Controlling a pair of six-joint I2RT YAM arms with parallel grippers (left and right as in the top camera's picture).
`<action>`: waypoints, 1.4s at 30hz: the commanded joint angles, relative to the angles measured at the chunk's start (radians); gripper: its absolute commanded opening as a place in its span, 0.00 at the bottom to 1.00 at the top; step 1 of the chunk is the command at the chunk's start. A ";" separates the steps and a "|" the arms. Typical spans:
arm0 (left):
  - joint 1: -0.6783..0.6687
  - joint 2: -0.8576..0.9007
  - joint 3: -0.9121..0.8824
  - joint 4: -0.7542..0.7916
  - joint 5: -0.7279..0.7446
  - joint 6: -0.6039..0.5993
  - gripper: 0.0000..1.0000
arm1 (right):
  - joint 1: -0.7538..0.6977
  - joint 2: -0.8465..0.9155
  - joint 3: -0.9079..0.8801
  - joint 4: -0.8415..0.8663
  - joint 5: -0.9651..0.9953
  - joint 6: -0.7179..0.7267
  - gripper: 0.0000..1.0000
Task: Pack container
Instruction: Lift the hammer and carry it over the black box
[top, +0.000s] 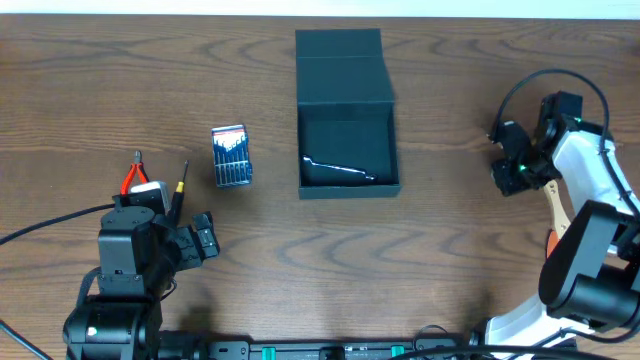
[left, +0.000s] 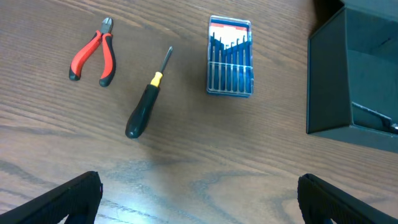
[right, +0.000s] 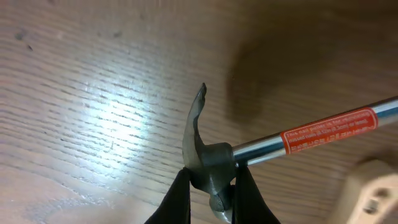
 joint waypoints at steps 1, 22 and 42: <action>-0.003 0.001 0.019 0.003 -0.006 -0.009 0.99 | 0.014 -0.022 0.016 -0.013 0.000 0.013 0.01; -0.003 0.001 0.019 0.000 -0.005 -0.009 0.99 | 0.333 -0.055 0.348 -0.225 0.082 0.037 0.01; -0.003 0.001 0.019 -0.031 -0.005 -0.010 0.99 | 0.842 -0.054 0.467 -0.169 0.188 0.513 0.01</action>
